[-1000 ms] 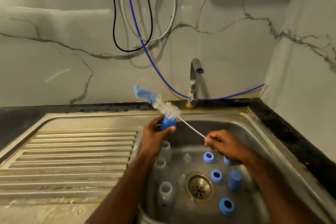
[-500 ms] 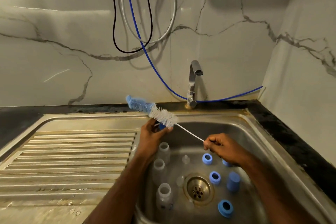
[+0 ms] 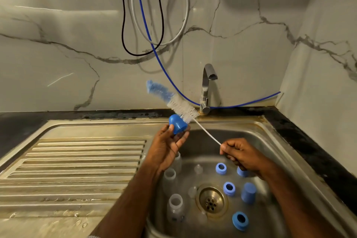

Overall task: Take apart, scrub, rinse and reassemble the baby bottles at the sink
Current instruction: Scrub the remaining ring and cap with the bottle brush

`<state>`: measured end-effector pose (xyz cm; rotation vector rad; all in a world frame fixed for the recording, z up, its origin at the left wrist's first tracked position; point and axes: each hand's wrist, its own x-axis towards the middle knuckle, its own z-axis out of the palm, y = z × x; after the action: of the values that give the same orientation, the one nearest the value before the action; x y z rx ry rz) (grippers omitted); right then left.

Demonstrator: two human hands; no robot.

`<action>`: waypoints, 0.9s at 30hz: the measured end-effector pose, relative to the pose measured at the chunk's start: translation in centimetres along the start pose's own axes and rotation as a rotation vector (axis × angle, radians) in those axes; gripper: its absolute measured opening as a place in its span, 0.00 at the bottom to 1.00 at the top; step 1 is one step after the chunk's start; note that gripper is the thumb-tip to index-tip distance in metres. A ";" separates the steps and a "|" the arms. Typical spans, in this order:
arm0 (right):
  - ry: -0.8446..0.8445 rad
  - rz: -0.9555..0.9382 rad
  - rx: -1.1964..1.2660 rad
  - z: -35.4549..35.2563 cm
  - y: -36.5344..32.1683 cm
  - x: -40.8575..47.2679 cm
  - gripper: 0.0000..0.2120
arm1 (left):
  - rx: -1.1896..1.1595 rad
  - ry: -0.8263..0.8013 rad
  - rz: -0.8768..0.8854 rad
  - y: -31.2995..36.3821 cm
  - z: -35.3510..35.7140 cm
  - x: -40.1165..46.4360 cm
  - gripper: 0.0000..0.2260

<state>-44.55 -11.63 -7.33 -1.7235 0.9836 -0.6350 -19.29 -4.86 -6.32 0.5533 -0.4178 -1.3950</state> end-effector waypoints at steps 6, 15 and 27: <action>0.001 0.077 -0.108 1.0 -0.2 0.2 0.15 | 0.092 -0.047 -0.035 -0.4 -0.5 0.2 0.18; 0.110 0.137 -0.106 -6.0 -0.4 -2.8 0.07 | 0.930 -0.216 0.053 -5.8 -0.4 0.7 0.22; 0.157 0.205 -0.258 -8.9 1.9 -3.9 0.06 | 1.543 -0.749 0.012 -18.4 1.5 2.1 0.23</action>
<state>-54.21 -13.13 -5.87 -1.7828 1.3837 -0.5334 -34.65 -8.62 -16.11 1.2028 -2.1592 -0.9924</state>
